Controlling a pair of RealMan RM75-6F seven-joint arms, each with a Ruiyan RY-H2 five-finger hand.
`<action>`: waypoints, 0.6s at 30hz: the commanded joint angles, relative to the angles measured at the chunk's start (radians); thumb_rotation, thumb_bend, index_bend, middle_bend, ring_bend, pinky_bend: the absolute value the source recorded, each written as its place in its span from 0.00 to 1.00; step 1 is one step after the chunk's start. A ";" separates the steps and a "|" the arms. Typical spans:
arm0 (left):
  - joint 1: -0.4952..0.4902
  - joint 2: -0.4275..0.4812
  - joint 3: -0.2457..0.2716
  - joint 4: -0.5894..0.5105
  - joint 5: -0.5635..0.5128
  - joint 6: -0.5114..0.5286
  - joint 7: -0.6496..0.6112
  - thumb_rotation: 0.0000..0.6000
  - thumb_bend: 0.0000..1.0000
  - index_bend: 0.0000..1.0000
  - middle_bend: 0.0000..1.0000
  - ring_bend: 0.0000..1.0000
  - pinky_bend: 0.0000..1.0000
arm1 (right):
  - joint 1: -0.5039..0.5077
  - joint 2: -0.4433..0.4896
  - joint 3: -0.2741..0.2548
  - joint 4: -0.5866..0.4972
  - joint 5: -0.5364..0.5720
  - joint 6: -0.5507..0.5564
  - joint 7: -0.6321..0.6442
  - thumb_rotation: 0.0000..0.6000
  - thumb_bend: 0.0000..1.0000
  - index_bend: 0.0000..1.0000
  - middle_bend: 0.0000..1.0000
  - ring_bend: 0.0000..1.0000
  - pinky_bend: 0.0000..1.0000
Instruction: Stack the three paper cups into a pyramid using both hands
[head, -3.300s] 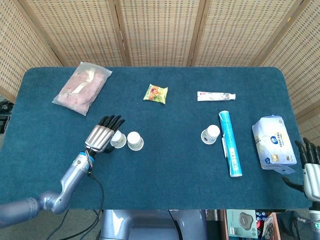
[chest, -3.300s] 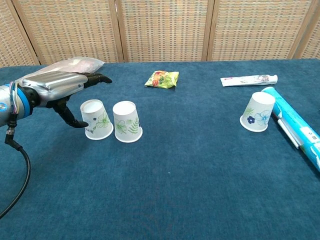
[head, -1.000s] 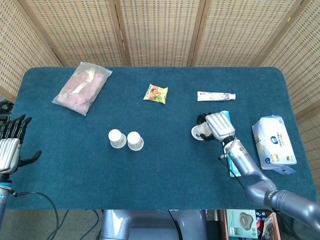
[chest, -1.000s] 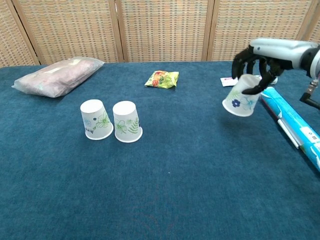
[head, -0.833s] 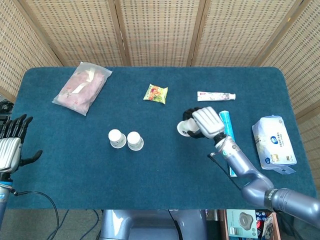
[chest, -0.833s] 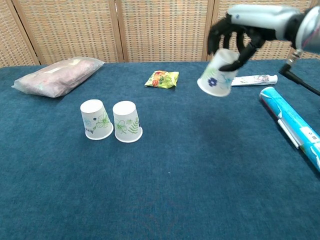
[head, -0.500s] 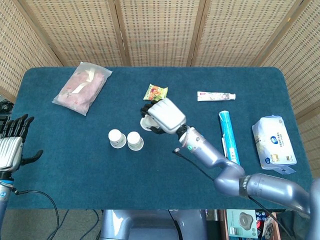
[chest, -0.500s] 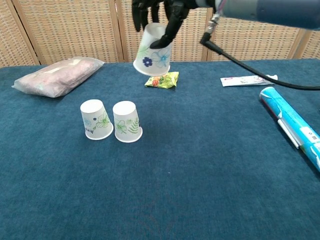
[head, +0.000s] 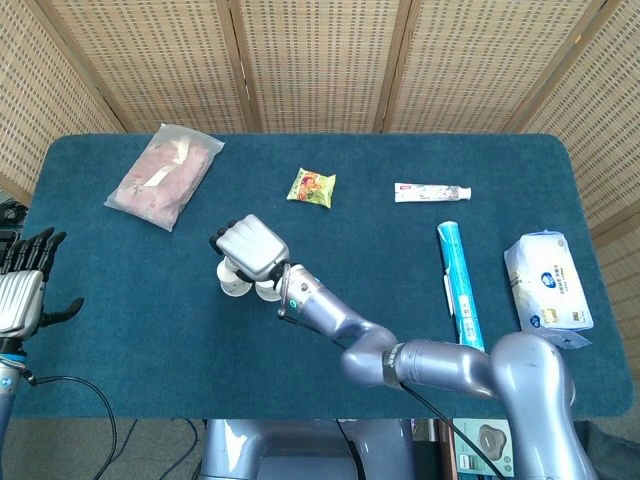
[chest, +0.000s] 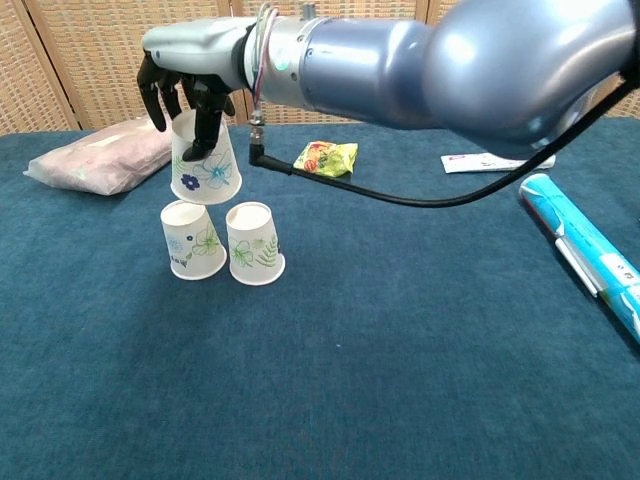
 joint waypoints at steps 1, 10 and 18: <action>0.000 0.002 -0.003 0.004 -0.004 -0.002 -0.005 1.00 0.26 0.00 0.00 0.00 0.00 | 0.025 -0.033 -0.012 0.047 0.053 -0.006 -0.027 1.00 0.46 0.47 0.57 0.47 0.62; -0.006 -0.001 -0.004 0.016 -0.013 -0.023 -0.009 1.00 0.26 0.00 0.00 0.00 0.00 | 0.042 -0.004 -0.026 0.007 0.132 -0.020 -0.044 1.00 0.46 0.47 0.57 0.47 0.62; -0.004 -0.002 -0.002 0.006 -0.008 -0.017 0.003 1.00 0.26 0.00 0.00 0.00 0.00 | 0.058 0.018 -0.040 -0.037 0.187 0.001 -0.056 1.00 0.46 0.47 0.57 0.48 0.62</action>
